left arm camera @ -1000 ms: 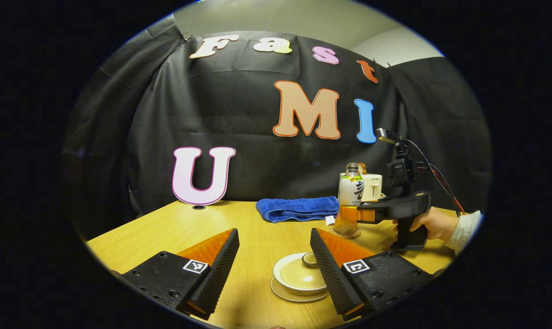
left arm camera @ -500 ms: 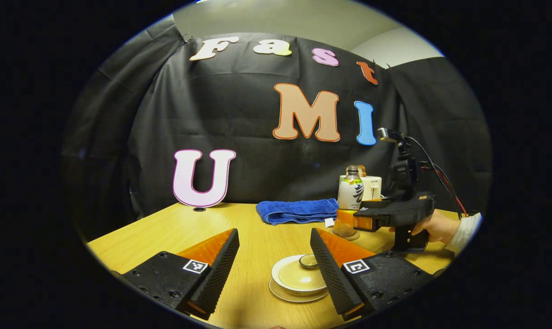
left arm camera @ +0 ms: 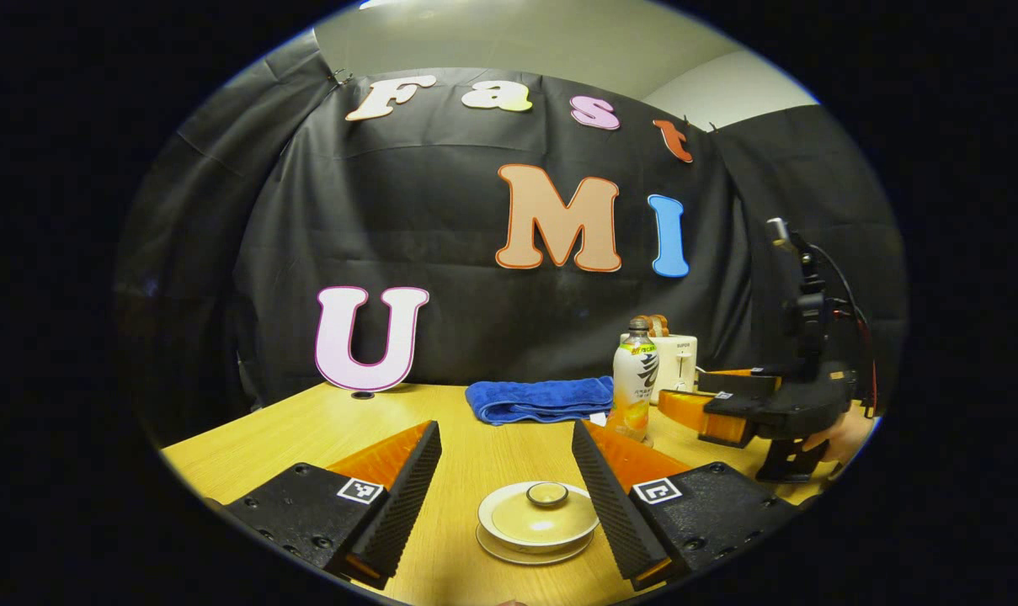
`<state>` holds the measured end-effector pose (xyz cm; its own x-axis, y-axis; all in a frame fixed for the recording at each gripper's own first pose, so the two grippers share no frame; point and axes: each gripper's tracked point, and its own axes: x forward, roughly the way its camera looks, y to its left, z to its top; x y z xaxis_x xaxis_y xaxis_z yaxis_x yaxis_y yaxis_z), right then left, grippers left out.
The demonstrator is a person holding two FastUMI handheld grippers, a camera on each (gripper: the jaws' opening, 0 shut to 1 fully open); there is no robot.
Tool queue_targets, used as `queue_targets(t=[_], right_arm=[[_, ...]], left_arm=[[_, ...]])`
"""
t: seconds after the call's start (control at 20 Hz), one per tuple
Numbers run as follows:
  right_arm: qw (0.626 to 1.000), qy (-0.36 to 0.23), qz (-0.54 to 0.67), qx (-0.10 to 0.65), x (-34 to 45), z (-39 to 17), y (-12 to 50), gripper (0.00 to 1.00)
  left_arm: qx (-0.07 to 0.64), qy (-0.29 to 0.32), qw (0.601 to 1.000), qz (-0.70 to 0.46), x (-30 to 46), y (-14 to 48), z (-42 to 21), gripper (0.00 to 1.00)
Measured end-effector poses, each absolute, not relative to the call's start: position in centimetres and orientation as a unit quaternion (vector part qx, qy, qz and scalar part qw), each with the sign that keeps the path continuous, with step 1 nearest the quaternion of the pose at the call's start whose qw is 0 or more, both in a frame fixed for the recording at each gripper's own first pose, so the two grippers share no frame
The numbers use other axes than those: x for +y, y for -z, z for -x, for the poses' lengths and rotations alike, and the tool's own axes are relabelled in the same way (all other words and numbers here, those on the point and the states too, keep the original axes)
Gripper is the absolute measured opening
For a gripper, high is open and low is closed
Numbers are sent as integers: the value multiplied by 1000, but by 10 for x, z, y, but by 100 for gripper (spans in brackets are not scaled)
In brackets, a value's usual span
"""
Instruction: Open the teacup lid with one hand, grasp the water bottle and pour water into the teacup with the other hand; after pouring, place the water bottle on the coaster and then close the teacup lid.
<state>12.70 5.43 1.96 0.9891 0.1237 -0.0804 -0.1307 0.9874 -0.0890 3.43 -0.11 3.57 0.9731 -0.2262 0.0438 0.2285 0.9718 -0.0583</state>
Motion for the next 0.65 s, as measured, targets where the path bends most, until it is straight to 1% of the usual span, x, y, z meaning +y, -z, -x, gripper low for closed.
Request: queue_targets(t=[0.3, 0.45, 0.5, 0.55, 0.65], right_arm=[[998, -50, 1, 36, 37, -87, -24, 99], [999, -31, 12, 34, 26, -69, -20, 99], [999, -23, 23, 31, 21, -62, -19, 94], [999, -18, 32, 27, 19, -54, -20, 99], [999, -19, 38, 21, 20, -41, -21, 99]], left_arm=[[-29, 107, 993, 30, -4, -43, -29, 91], [-33, 96, 994, 36, -1, -44, -27, 91], [-32, 91, 995, 38, 2, -44, -26, 91], [-31, 86, 995, 39, 4, -43, -26, 91], [-29, 77, 996, 40, 7, -40, -25, 91]])
